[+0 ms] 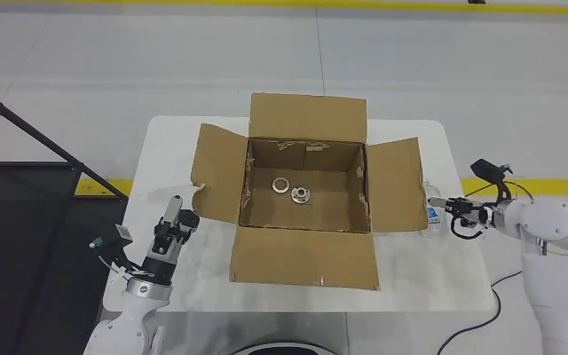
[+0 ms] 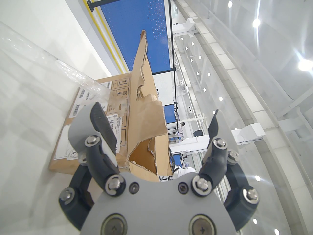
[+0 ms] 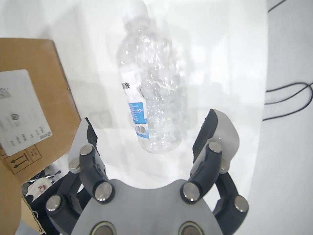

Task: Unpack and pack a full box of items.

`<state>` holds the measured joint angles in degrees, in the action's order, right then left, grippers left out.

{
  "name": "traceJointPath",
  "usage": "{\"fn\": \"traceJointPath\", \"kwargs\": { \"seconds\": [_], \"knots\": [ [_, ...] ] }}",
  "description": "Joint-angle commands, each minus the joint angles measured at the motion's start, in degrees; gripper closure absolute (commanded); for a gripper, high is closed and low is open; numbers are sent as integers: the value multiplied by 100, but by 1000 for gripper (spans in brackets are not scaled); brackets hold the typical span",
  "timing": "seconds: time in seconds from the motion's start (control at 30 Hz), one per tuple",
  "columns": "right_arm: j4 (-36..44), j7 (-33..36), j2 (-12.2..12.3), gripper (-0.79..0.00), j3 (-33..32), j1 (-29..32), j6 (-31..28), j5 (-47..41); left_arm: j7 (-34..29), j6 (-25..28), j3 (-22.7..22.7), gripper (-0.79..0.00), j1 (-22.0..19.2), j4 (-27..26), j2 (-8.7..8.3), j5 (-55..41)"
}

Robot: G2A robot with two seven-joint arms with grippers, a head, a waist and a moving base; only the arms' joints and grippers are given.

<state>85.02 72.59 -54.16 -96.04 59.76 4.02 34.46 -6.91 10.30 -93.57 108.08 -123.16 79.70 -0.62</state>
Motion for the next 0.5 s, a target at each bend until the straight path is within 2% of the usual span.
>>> {"fn": "traceJointPath", "kwargs": {
  "seconds": [0.0,0.23,0.37,0.47],
  "knots": [
    [556,-271,25,-785,-221,183,47,72,0,0,0,-785,0,0,0,0],
    [2625,-1271,41,-785,-533,641,114,298,0,0,0,-785,0,0,0,0],
    [3479,-1716,18,-785,-267,650,-101,132,0,0,0,-785,0,0,0,0],
    [3769,-1680,9,-785,266,410,-375,68,0,0,0,-785,0,0,0,0]
  ]
}}
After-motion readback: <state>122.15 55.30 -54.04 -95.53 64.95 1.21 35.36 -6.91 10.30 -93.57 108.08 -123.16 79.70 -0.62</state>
